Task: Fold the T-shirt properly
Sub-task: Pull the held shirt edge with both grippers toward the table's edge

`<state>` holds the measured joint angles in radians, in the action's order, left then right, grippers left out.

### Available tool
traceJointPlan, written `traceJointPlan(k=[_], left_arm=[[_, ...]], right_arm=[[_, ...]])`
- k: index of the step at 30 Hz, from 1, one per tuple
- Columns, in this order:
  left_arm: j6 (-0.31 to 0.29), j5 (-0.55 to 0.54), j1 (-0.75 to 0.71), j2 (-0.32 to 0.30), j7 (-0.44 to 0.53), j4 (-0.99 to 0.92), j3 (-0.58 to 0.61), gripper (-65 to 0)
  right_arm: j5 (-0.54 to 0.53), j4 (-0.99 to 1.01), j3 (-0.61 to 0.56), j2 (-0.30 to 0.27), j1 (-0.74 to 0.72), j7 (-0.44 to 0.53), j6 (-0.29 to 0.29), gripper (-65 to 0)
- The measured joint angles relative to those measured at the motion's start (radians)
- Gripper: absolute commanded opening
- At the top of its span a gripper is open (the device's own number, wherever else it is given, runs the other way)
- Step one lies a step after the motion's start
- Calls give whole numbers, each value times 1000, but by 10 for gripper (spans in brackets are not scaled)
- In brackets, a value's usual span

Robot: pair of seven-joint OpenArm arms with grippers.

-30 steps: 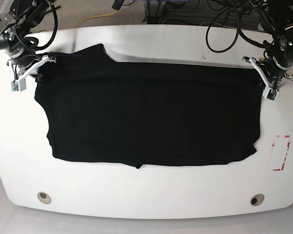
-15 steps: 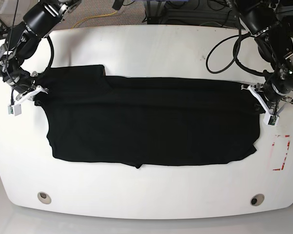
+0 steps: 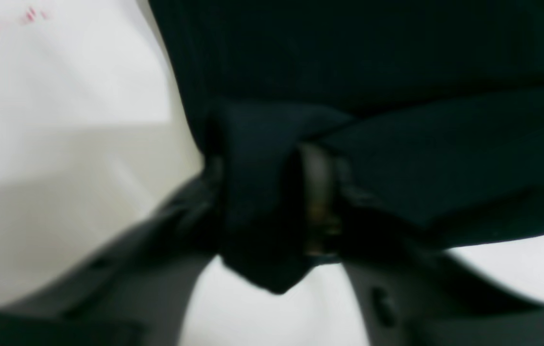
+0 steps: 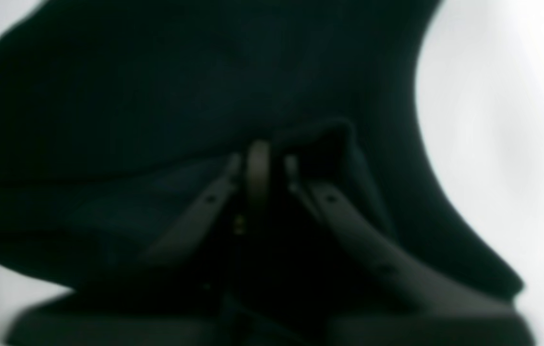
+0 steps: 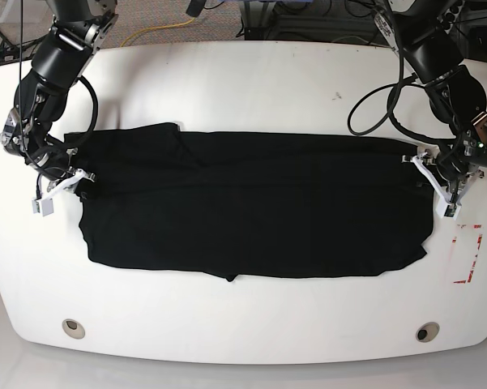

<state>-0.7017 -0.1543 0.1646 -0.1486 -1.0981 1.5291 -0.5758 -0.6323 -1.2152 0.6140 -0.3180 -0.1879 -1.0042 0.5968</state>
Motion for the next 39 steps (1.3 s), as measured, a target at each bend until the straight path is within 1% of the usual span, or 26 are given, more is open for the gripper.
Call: traceJointPlan(k=[2,4,6,9,11,13,16,18,20,24,27,31,33,36,39], left_arm=[[2,-1,5,-2,0,-31,0,-293],[1,1,20,-1,-5,-55,0,-289],[2,-3,40,-2,-3,-67,-6,-289],[1,-4,61,-1,-1,-63,-9,-289],[1,-7,74,8,-4,-39,-31,-289],[1,-63,85,13,-3,-10,-89,-288],[5,-181,87,-8,2,14,-176,-288],[6,-229,76,-19,-4,13,-188,-288],[5,-248,62,-31,-5,13,-174,-288],[5,-251,0,-44,1,14,-137,-288],[5,-243,-57,-44,39,12,-111,-288],[5,-216,-122,-45,184,2,-26,-290],[5,-163,-128,-37,231,-13,16,-290],[5,-109,-127,-21,293,-37,20,-290],[6,-47,-122,0,333,-84,14,-292]], right_arm=[[2,35,-5,-23,-8,19,-6,-260],[3,46,-3,-42,-11,35,-7,-162],[-3,45,-3,-56,-10,35,-8,-135],[-2,24,-2,-64,0,26,-9,-133],[-8,-26,9,-68,26,4,-7,-133],[-10,-86,47,-61,57,-21,-2,-133],[-3,-176,117,-58,117,-39,-5,-133],[6,-211,131,-53,151,-46,-9,-133],[-3,-222,135,-47,176,-46,-1,-133],[1,-217,140,-45,204,-47,-3,-133],[3,-186,137,-45,200,-23,-3,-133],[0,-96,130,-45,190,37,-3,-133],[7,-53,103,-48,193,65,-6,-133],[5,-11,46,-70,201,107,-9,-133],[0,8,26,-87,201,151,-5,-140]])
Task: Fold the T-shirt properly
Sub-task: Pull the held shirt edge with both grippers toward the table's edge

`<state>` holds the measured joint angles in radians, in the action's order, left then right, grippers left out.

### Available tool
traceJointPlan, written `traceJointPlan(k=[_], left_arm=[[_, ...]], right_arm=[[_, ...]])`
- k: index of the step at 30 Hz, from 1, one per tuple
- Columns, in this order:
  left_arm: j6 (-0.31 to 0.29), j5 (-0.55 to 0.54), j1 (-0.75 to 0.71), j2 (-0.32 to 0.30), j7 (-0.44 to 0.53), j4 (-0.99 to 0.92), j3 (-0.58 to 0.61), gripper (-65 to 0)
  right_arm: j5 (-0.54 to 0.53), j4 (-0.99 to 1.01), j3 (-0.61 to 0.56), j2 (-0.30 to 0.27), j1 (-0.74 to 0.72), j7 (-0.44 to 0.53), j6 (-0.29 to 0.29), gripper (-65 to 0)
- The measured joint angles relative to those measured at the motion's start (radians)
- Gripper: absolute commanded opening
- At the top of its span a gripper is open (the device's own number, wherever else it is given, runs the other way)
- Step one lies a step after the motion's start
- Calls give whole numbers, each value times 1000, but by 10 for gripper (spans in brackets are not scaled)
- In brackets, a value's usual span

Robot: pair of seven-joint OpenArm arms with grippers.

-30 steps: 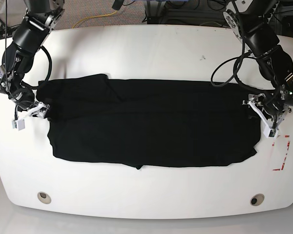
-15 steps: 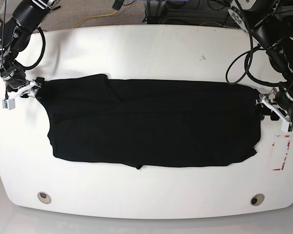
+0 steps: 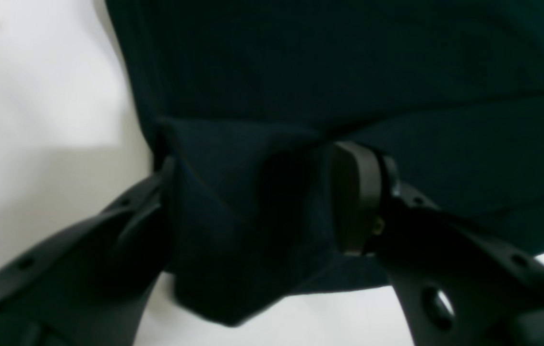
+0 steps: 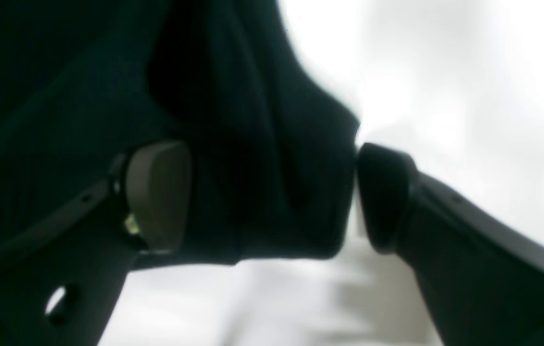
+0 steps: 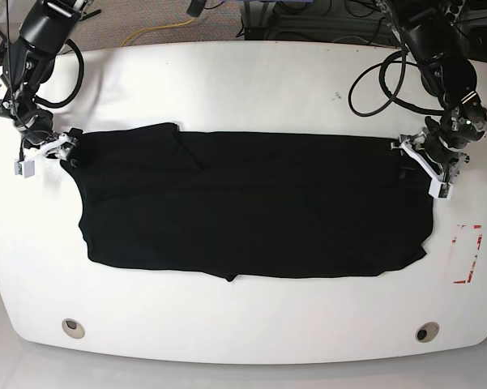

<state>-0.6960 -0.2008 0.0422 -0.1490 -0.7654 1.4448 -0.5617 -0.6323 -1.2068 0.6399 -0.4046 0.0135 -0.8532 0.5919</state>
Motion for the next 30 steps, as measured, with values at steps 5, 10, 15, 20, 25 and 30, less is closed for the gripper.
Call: traceJointPlan(k=[5,10,15,20,25,30], left_arm=[[-1,87,7,27,74,-73,10,-453],[-1,126,44,13,109,-151,5,-560],[-5,137,18,16,97,-111,0,-561],[-4,157,-111,18,57,60,-3,-561],[-7,139,-177,24,-28,195,-52,-561],[-8,148,-260,16,-84,255,-96,-558]], right_arm=[[0,11,-5,-3,16,23,1,-387],[-1,13,-7,2,15,21,-4,-644],[0,14,-7,3,18,14,-4,-650],[-17,-16,-5,-3,70,14,1,-650],[-8,-164,0,2,154,-52,1,-650],[-19,-293,50,59,265,-65,11,-650]])
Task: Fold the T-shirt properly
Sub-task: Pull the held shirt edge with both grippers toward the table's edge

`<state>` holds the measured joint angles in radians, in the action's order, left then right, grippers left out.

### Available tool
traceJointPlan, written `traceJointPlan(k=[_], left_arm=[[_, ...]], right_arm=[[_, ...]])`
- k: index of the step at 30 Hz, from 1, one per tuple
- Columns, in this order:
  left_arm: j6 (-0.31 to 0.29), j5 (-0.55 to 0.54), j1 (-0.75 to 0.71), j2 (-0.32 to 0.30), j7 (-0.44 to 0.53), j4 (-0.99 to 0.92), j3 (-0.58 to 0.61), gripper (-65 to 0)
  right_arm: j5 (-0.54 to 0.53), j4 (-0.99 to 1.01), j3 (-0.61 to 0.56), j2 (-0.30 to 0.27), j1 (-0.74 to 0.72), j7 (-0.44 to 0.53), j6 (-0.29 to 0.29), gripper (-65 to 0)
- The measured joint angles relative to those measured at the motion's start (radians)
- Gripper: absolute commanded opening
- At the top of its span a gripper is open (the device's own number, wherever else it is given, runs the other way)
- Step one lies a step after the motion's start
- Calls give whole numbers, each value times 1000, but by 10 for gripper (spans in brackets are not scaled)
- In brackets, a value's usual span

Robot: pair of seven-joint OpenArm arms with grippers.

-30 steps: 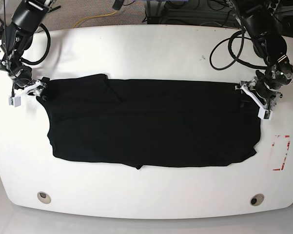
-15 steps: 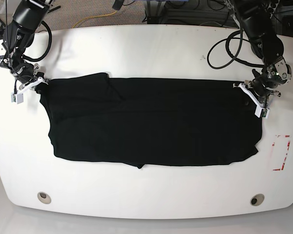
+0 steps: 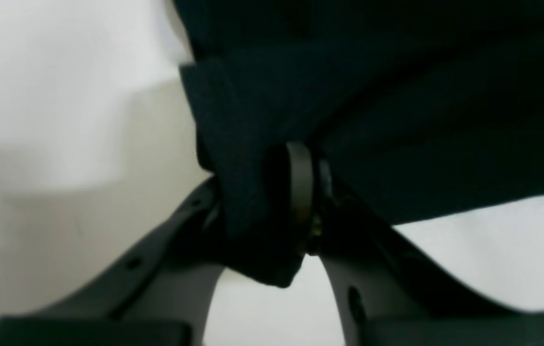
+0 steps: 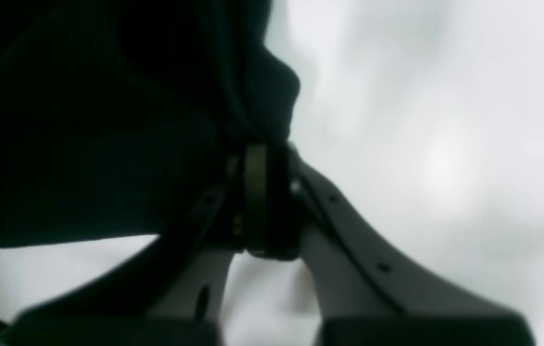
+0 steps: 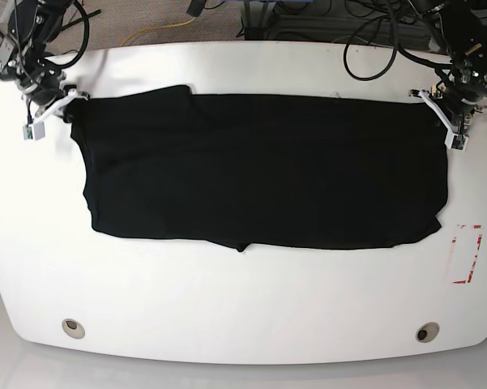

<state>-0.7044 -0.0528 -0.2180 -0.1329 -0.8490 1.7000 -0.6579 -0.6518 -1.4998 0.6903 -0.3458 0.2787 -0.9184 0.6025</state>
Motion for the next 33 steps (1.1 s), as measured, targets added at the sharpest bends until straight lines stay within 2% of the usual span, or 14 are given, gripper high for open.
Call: traceJointPlan(k=[6,12,17,18,19,23,25,27,29,33], left_arm=[[0,-4,-35,-1,5,0,-73,-556],[0,-4,-81,-9,3,0,-77,-551],[0,-13,-78,-40,4,0,-77,-471],[-1,-11,-79,-40,4,0,-78,-454],[-1,-11,-80,-39,4,0,-78,-426],[-1,-10,-81,-40,2,3,-78,-336],[0,-11,-78,-41,-39,6,-79,-319],[0,-8,-75,-40,-88,10,-80,-318],[0,-27,-75,-38,-135,31,-87,-318],[5,-186,-76,-55,-173,109,-157,-318]], right_arm=[[10,-32,17,21,91,-31,-1,-650],[-1,-66,17,21,159,-25,1,-650],[-4,-93,17,23,187,-26,1,-644],[-5,-96,20,23,188,-26,1,-620],[-4,-101,27,24,187,-25,1,-569],[-3,-111,40,27,187,-26,0,-319],[10,-126,47,36,188,-26,0,-219],[1,-147,77,43,190,-30,1,-179],[-2,-165,117,49,185,-44,0,-178],[12,-225,185,63,185,-112,0,-176]])
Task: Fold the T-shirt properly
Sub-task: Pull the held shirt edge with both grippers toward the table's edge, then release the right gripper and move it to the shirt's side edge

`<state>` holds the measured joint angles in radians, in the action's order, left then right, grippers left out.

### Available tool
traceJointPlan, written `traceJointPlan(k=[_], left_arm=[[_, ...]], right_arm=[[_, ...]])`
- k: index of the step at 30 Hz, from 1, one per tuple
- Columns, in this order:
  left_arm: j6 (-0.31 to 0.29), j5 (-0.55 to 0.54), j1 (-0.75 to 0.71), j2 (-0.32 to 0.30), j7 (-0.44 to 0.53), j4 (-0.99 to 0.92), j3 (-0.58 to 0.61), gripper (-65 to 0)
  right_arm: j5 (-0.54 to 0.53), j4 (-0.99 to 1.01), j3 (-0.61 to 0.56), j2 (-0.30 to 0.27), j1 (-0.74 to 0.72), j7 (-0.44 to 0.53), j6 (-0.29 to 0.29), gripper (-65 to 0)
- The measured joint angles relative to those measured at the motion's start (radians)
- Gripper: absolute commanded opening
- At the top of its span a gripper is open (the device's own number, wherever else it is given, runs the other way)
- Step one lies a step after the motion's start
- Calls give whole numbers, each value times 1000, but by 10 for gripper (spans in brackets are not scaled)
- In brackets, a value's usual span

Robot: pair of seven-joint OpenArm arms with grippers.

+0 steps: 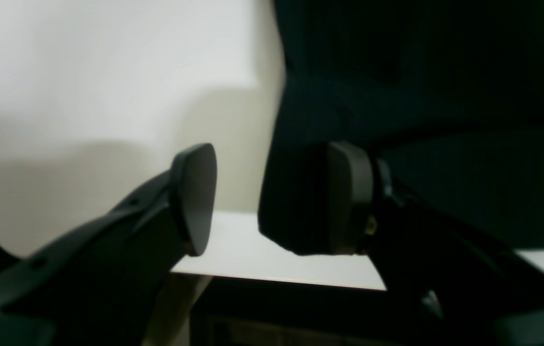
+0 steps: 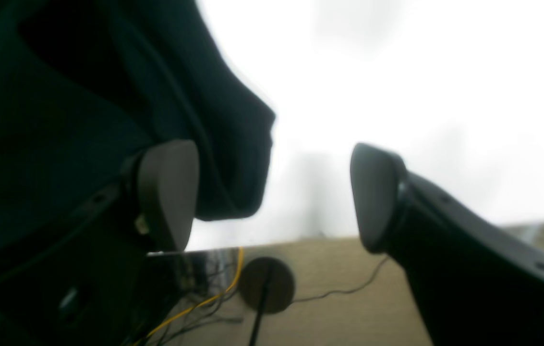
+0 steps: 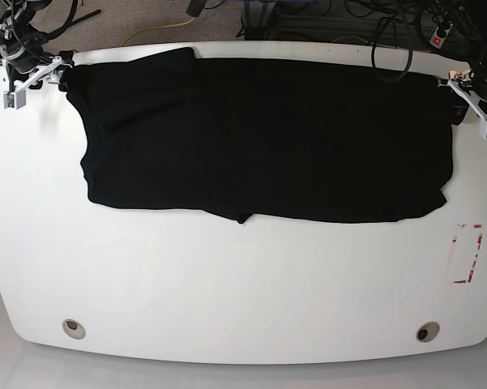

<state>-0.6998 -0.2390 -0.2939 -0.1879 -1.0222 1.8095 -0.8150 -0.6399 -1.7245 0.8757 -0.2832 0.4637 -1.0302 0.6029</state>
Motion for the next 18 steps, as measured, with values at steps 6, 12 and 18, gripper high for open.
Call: traceJointPlan(k=[6,12,18], left_arm=[[0,-179,6,-37,-40,24,-21,-324],[0,-175,51,-32,-51,24,-20,-325],[0,-179,51,-32,-56,26,-18,-325]], right_arm=[[-17,-77,7,20,-37,-13,0,-176],[11,-57,-37,6,-164,-21,-7,-176],[9,51,-190,-50,-311,-23,-6,-176]])
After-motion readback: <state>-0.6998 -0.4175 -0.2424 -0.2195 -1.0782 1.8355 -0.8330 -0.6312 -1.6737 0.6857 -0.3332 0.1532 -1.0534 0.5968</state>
